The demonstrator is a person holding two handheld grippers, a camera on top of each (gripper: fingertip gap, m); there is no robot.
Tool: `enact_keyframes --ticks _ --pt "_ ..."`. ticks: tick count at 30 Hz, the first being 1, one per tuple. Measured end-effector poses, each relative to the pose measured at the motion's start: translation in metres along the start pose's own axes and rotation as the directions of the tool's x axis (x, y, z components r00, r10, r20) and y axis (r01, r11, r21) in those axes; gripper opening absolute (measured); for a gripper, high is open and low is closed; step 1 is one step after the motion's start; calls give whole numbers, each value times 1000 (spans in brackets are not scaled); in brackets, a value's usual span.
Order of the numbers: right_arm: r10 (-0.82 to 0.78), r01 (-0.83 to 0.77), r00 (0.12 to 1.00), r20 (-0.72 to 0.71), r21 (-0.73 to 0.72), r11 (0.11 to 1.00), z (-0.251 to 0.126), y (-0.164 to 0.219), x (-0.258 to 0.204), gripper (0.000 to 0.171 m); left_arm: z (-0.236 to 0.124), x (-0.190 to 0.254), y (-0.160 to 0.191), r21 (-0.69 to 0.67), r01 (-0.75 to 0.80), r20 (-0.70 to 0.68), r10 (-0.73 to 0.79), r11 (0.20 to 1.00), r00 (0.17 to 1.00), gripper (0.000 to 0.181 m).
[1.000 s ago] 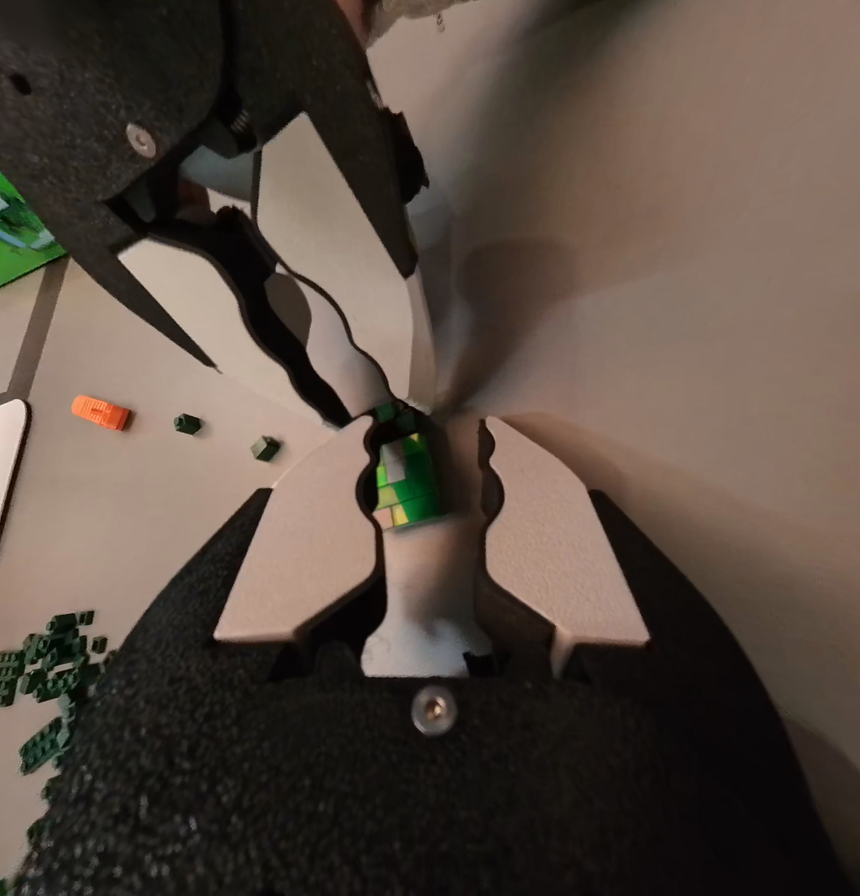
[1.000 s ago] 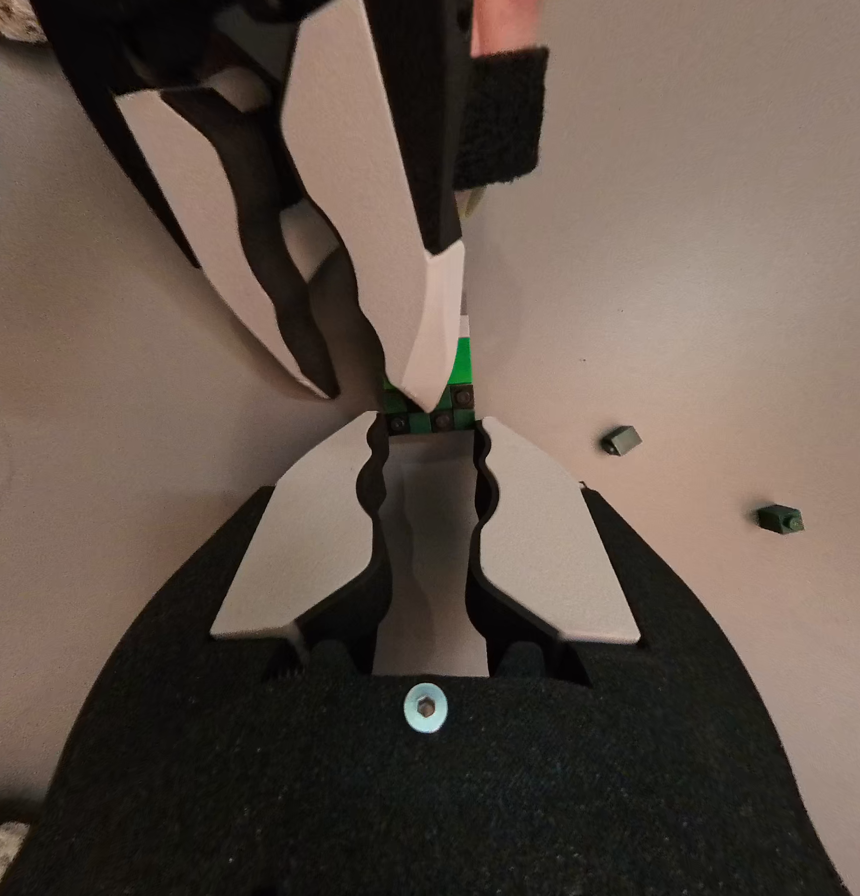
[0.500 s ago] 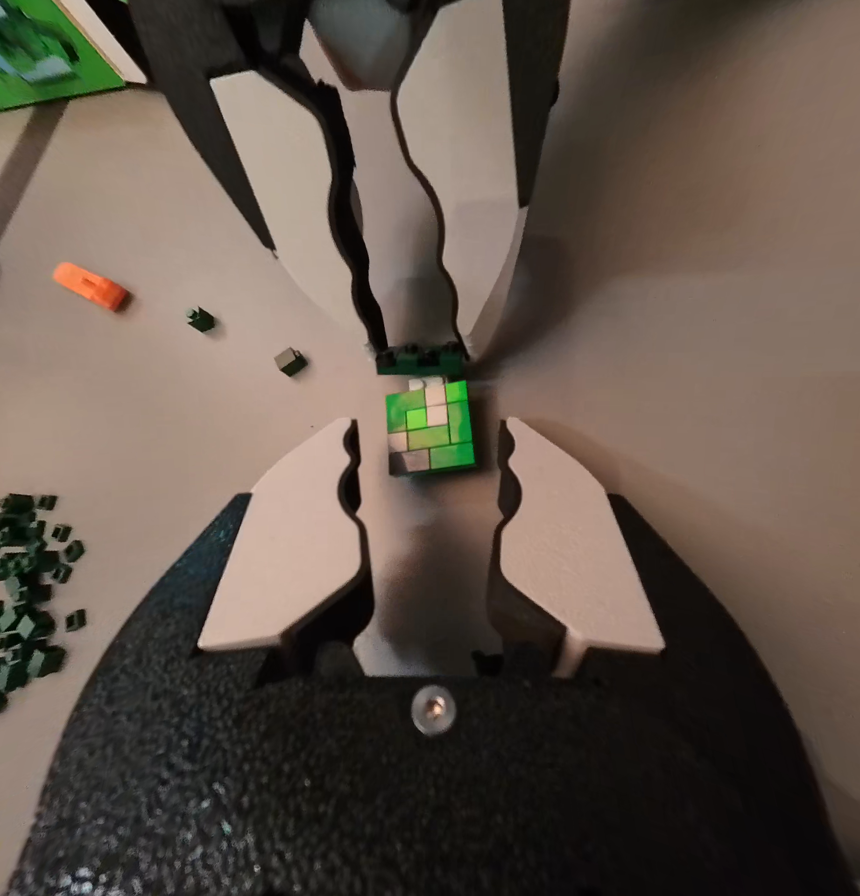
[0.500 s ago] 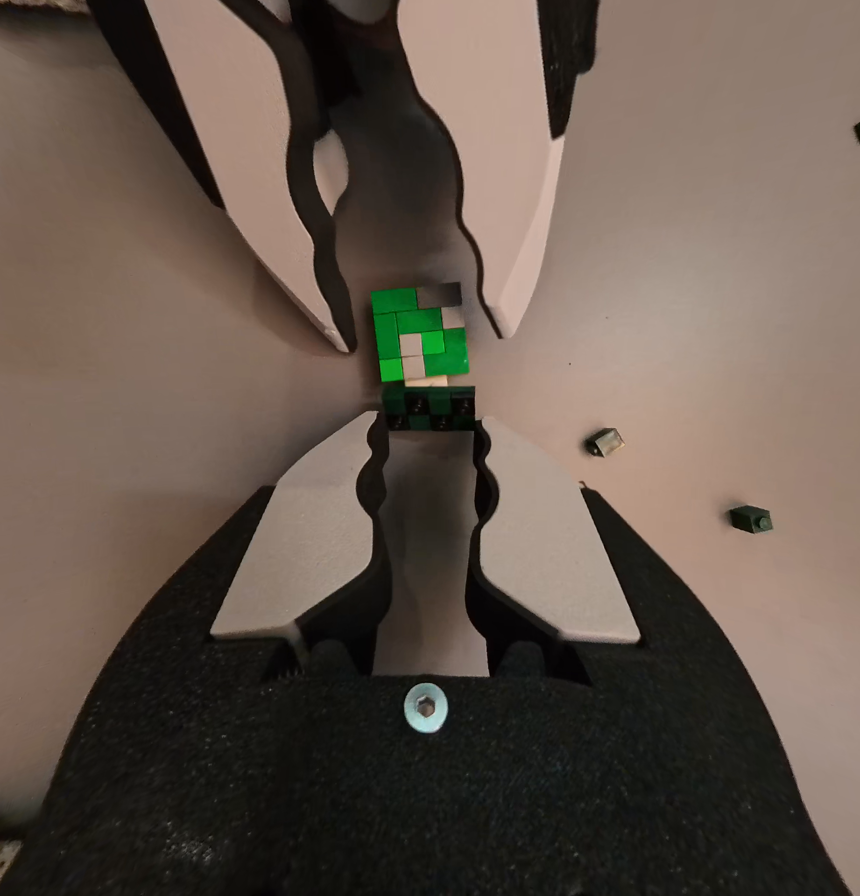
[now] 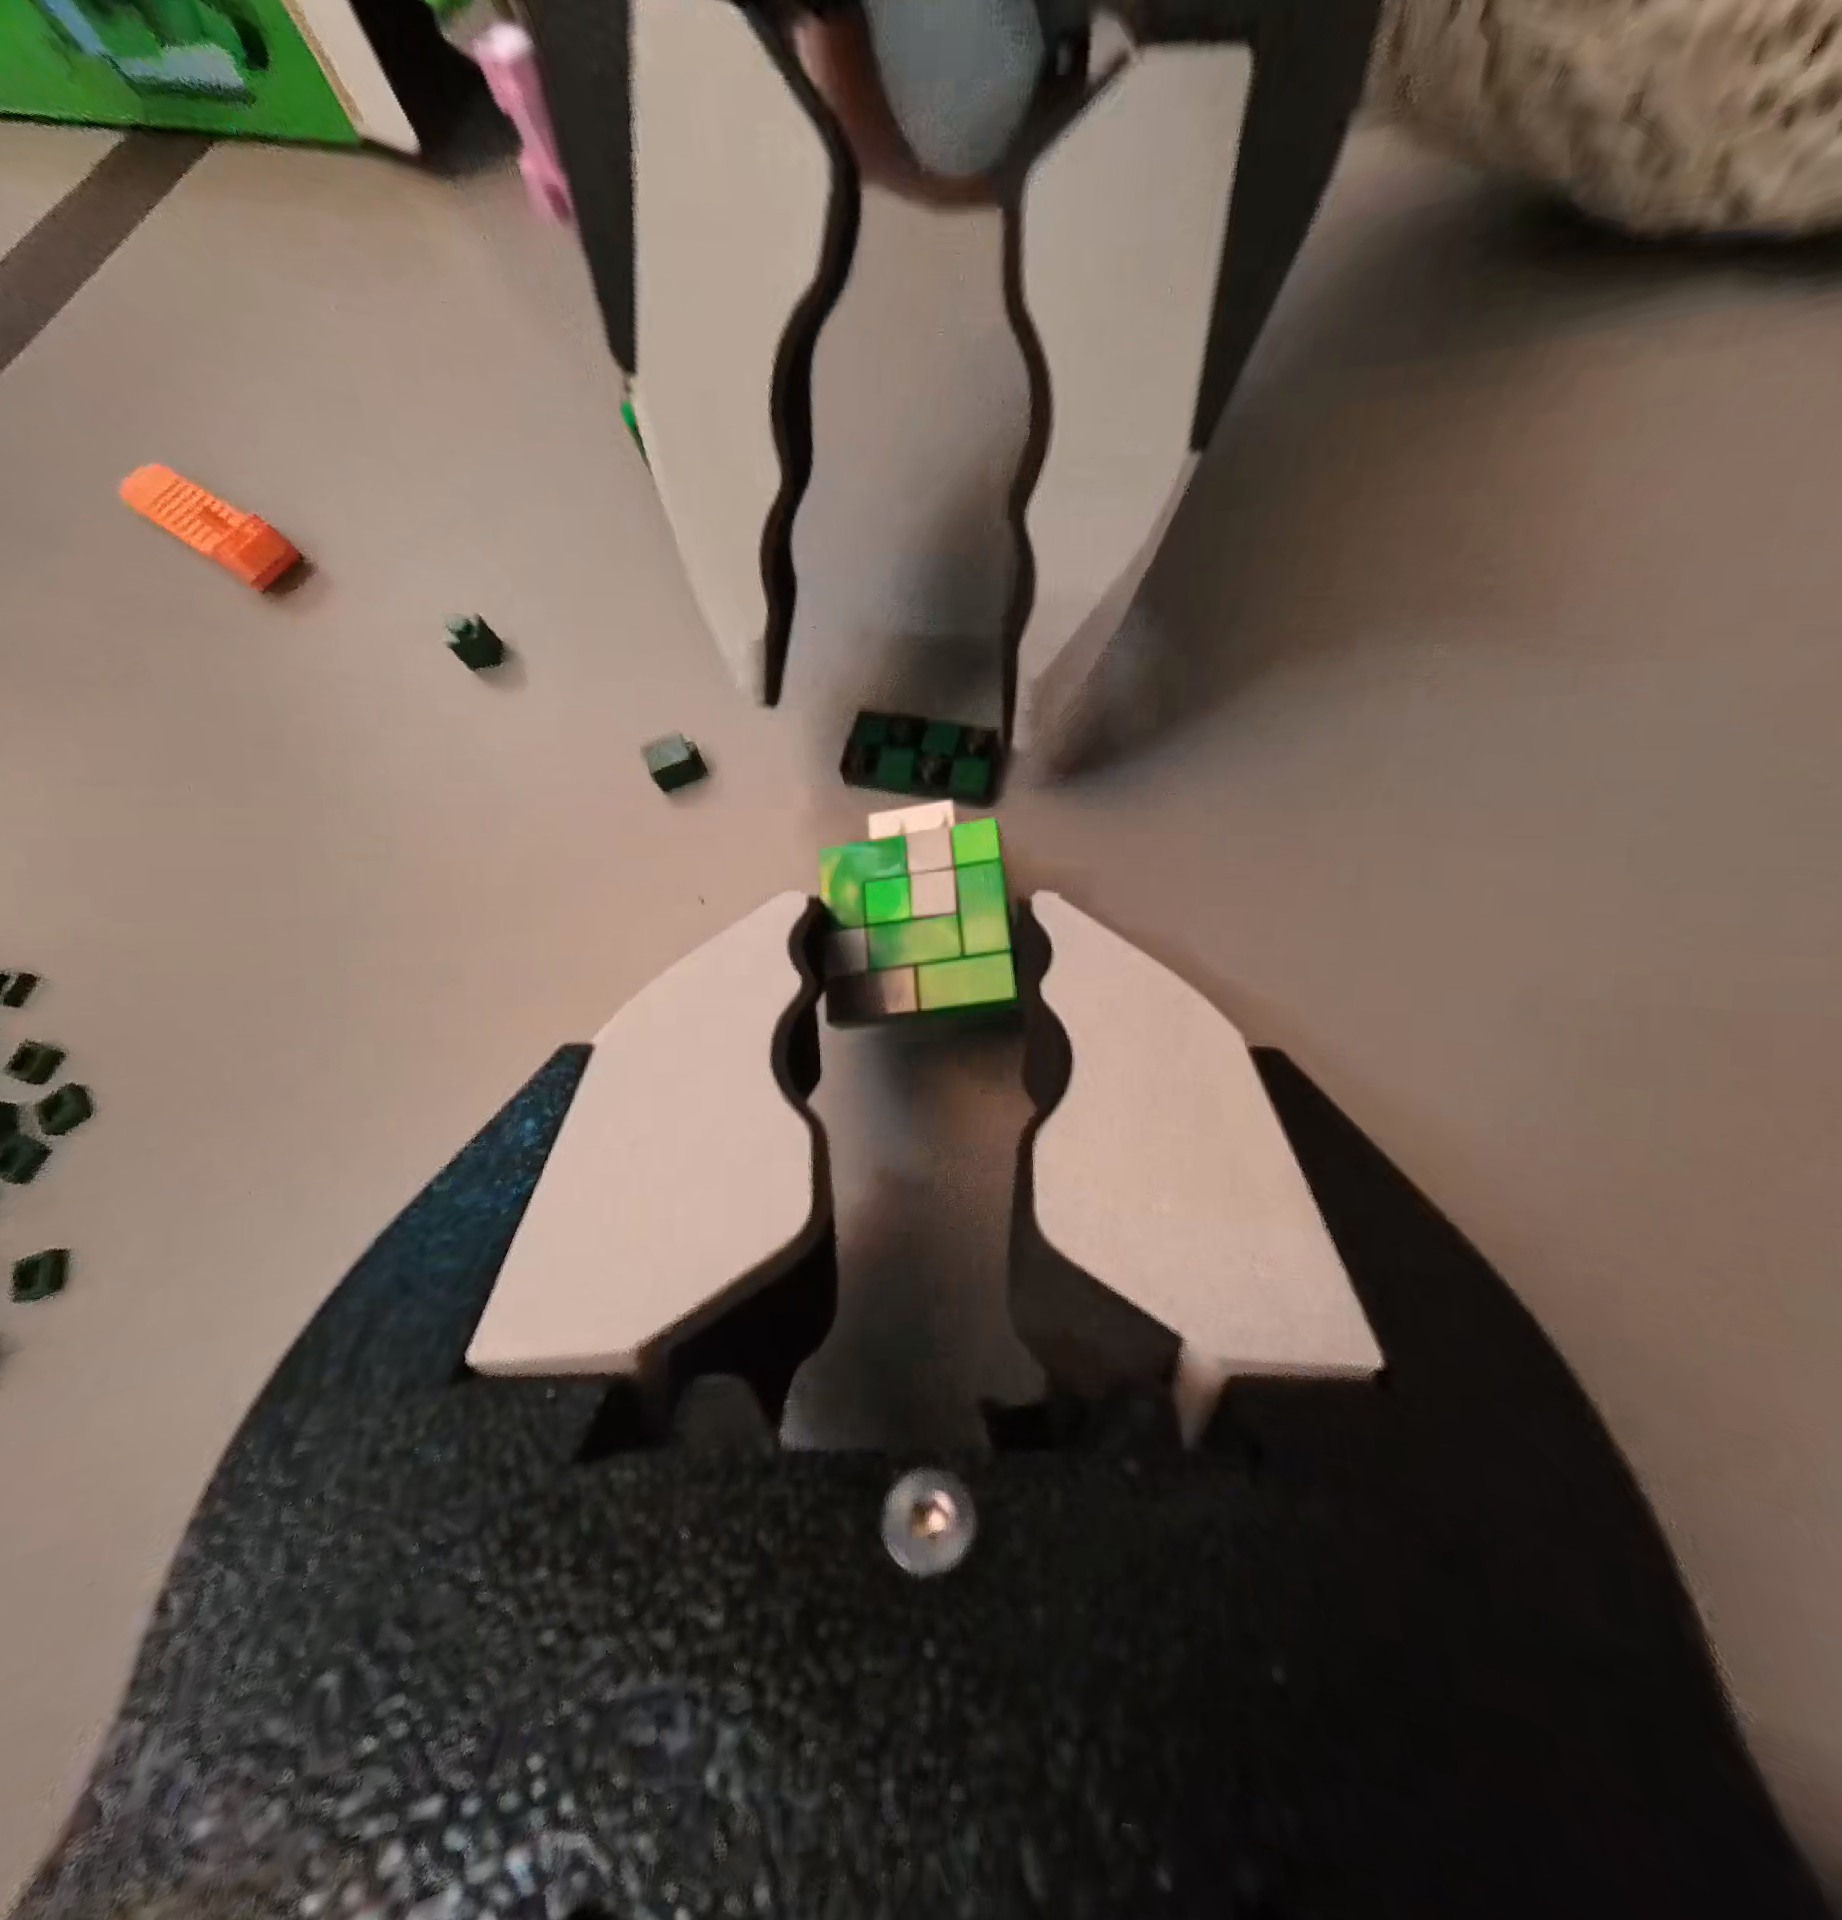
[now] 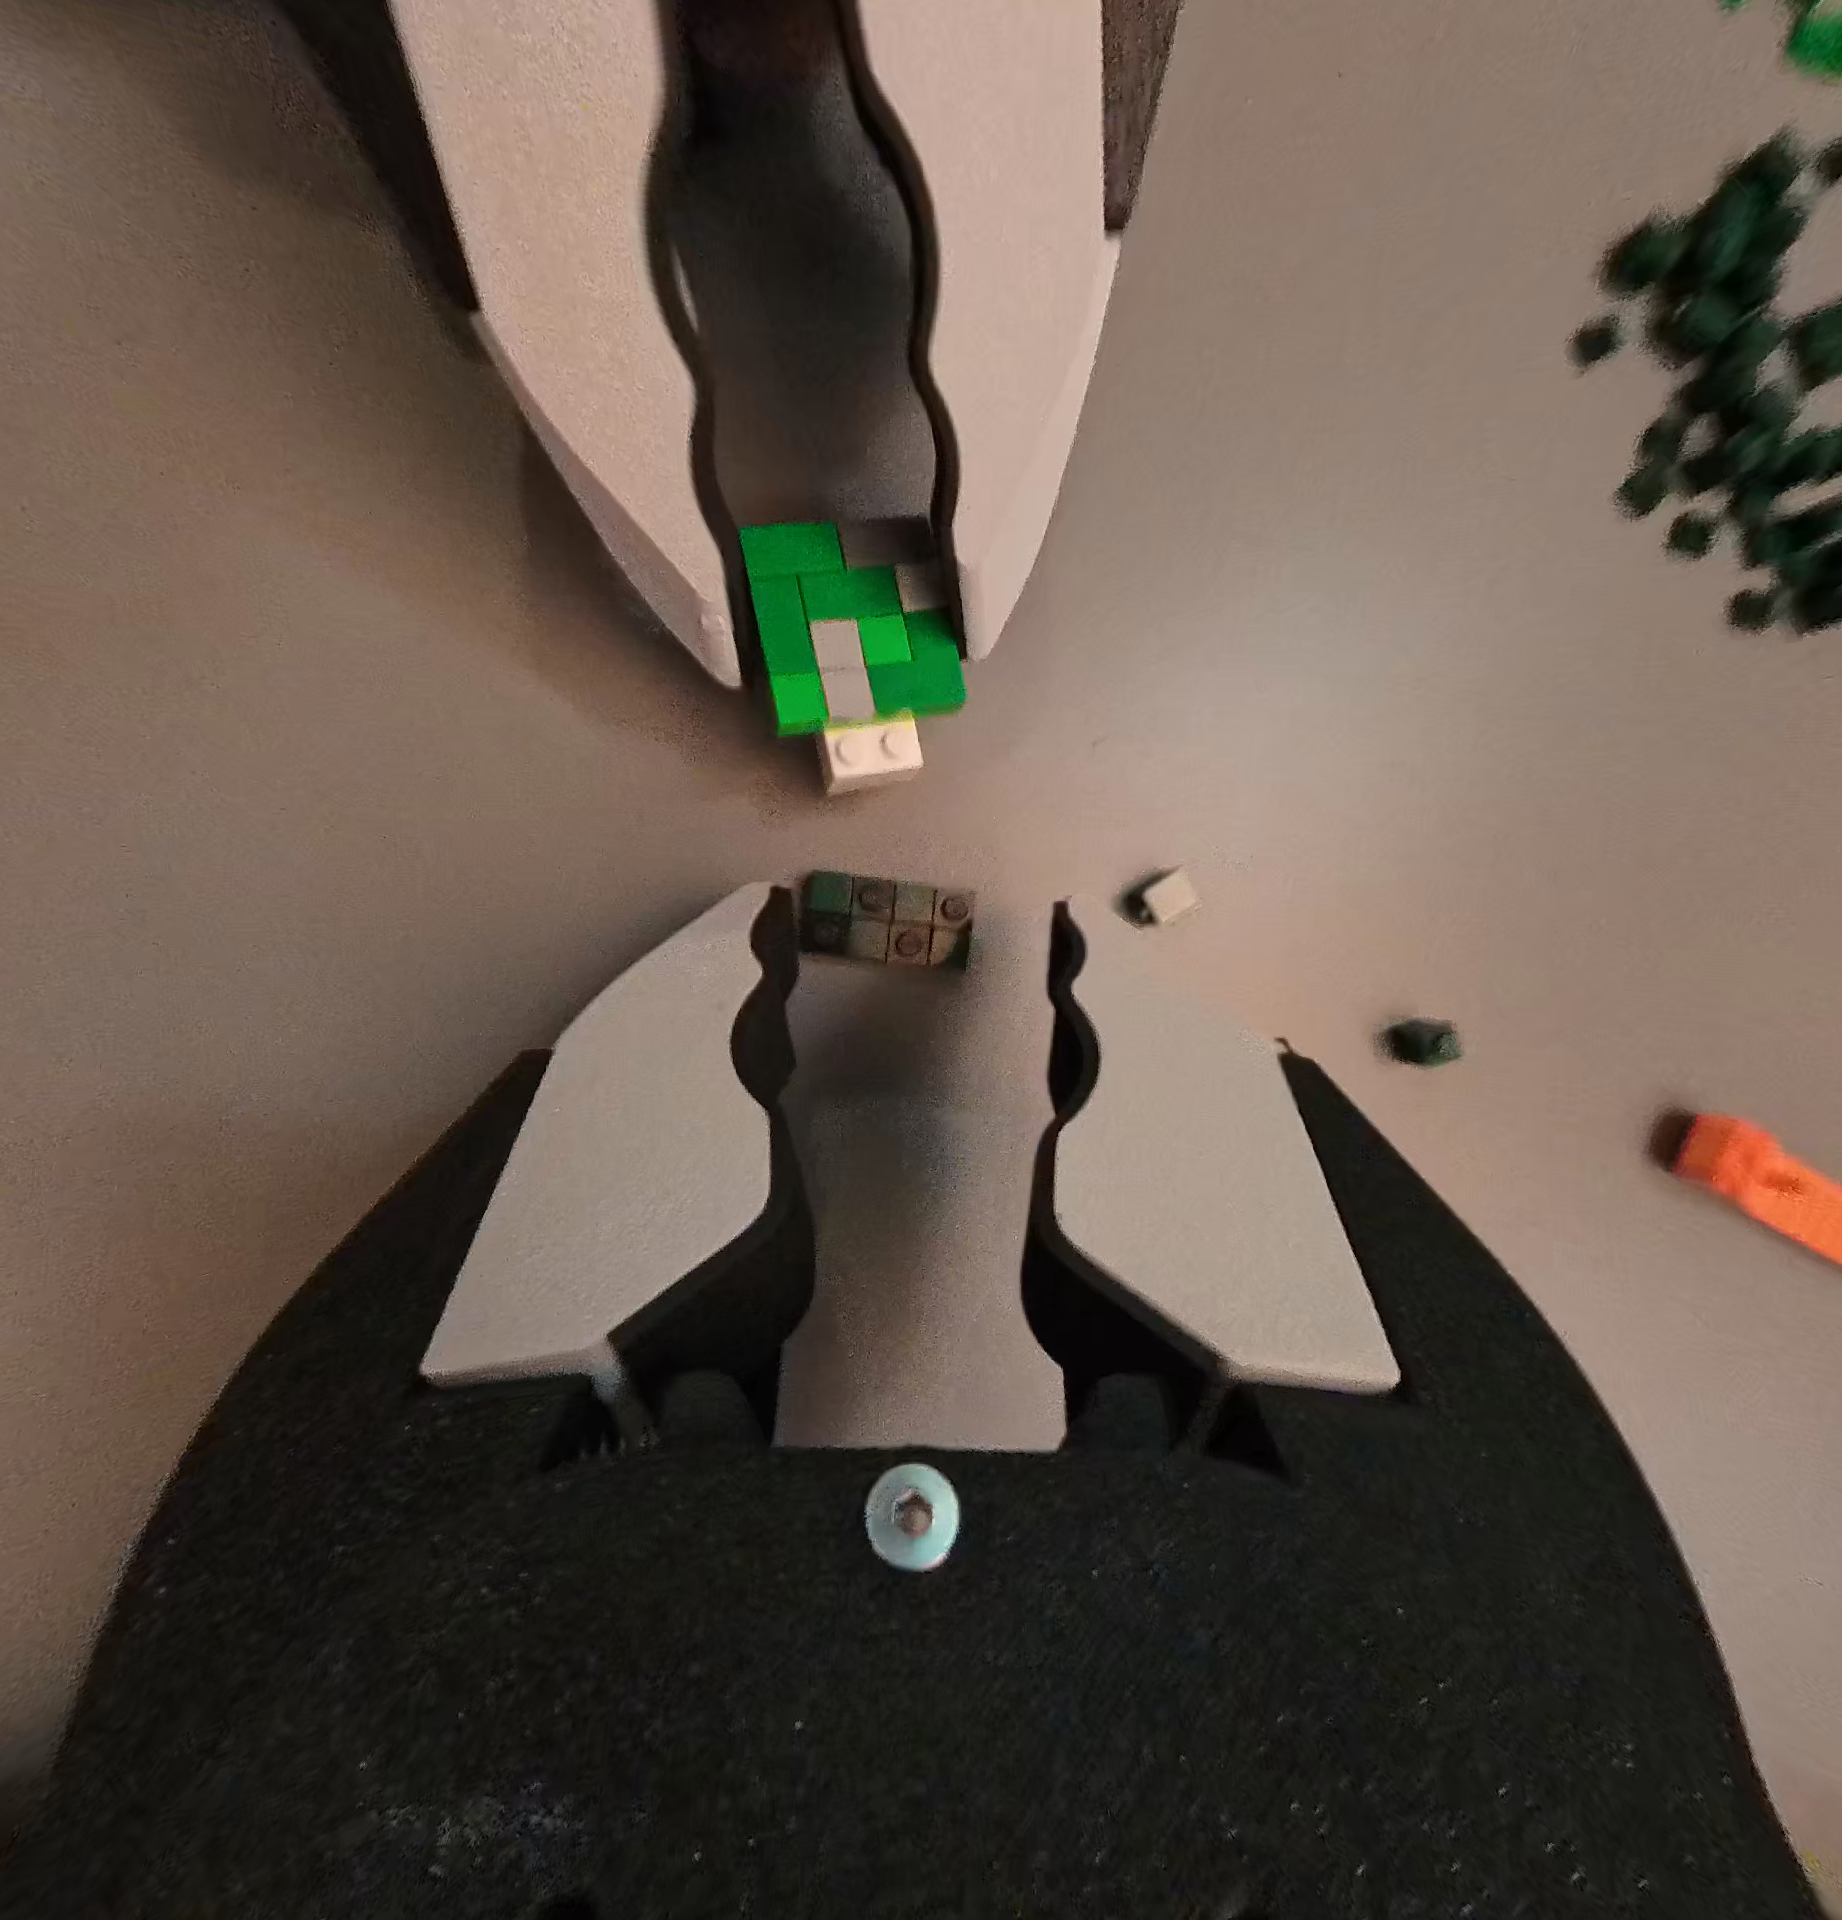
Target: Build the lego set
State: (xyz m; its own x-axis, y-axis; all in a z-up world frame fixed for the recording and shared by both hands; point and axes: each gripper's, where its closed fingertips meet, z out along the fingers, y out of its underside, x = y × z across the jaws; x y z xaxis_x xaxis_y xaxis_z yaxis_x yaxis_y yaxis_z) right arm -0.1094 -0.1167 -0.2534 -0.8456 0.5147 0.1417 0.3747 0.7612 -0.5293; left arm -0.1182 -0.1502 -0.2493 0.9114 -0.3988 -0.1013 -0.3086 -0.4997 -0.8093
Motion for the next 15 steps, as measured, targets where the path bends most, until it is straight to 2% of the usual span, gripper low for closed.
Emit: enact_keyframes --ticks 2,5,7,10,13,14,15 --pt "-94 96 995 -17 118 988 -7 -16 -3 53 -8 0 -13 100 95 -54 -90 990 994 35" --pt "-280 301 953 -118 242 922 -14 -37 -13 50 -20 3 -28 221 246 -187 -207 944 960 35" --pt "-365 415 902 -230 232 880 -15 -44 -11 47 -26 5 -32 251 309 -255 -245 917 935 35" --pt "-420 505 846 -329 239 829 -15 -56 -13 44 -26 11 -33 244 338 -305 -259 909 916 35" --pt "-456 554 815 -359 251 794 -15 -60 -18 21 -22 13 -31 229 334 -310 -257 914 915 35" --pt "-455 561 807 -377 247 790 -16 -61 -16 19 -22 13 -32 234 327 -302 -251 916 920 40" --pt "-449 555 807 -383 230 800 -15 -60 -13 18 -22 13 -34 246 320 -292 -244 915 925 54"
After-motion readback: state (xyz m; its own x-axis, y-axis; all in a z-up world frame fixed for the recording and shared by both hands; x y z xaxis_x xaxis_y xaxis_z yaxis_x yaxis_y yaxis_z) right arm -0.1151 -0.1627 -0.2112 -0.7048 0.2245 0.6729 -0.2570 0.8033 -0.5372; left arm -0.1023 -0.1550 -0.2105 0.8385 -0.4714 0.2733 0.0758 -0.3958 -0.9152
